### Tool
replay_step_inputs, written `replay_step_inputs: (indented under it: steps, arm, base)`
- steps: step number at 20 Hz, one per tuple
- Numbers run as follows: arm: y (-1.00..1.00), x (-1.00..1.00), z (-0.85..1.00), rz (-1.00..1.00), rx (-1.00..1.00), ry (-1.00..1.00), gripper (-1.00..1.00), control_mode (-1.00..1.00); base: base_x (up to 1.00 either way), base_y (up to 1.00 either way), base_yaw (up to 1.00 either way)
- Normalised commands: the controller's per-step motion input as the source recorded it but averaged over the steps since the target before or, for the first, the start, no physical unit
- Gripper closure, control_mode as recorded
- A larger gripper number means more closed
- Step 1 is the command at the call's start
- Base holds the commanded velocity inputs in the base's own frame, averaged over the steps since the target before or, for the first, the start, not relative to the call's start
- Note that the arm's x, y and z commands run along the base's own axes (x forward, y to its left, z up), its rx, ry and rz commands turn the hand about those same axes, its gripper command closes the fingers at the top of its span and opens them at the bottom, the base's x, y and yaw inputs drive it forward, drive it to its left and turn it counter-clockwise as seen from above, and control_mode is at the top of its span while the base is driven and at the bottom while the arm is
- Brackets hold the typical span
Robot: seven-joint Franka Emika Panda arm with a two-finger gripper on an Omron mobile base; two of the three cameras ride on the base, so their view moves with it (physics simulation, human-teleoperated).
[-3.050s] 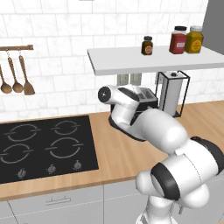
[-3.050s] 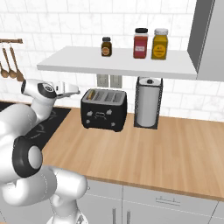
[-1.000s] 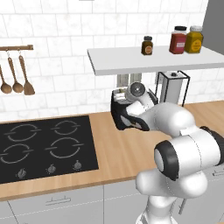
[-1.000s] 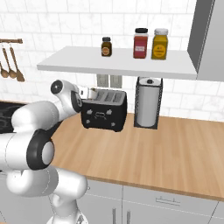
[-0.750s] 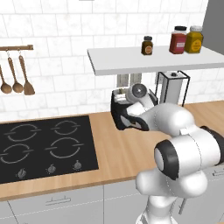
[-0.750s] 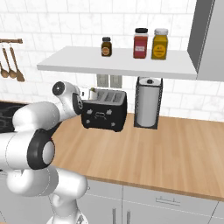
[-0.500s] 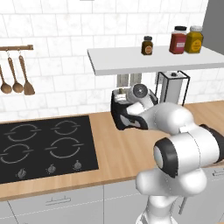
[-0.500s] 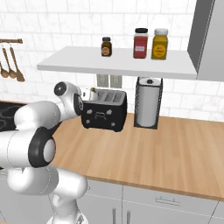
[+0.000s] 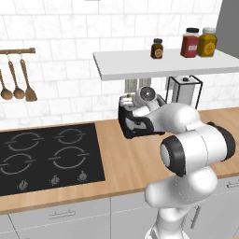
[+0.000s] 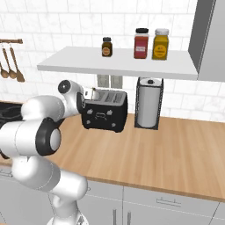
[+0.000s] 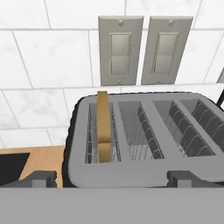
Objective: Start the toaster. Once the lever pops up, take the bread to the plate on the dining counter.
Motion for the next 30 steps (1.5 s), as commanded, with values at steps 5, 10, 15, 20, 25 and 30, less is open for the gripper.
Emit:
replay_step_inputs:
  steps: [5, 10, 15, 20, 25, 30]
  arm:
    - [0.04, 0.06, -0.27, 0.0, 0.04, 0.02, -1.0, -1.0]
    - [0.0, 0.36, -0.08, 0.0, 0.01, 0.01, -1.0, -1.0]
    - [0.0, 0.34, -0.02, 0.0, 0.01, 0.0, -1.0, -1.0]
    - [0.02, 0.09, -0.21, 0.0, 0.02, 0.02, -1.0, -1.0]
    - [0.08, 0.22, -0.12, 0.0, 0.0, 0.02, -1.0, -1.0]
    - [0.0, 0.24, -0.05, 0.01, 0.02, 0.0, -1.0, -1.0]
  base:
    - [0.0, 0.0, 0.0]
    - [0.0, 0.0, 0.0]
    - [0.0, 0.0, 0.0]
    - [0.0, 0.0, 0.0]
    - [0.0, 0.0, 0.0]
    - [0.0, 0.0, 0.0]
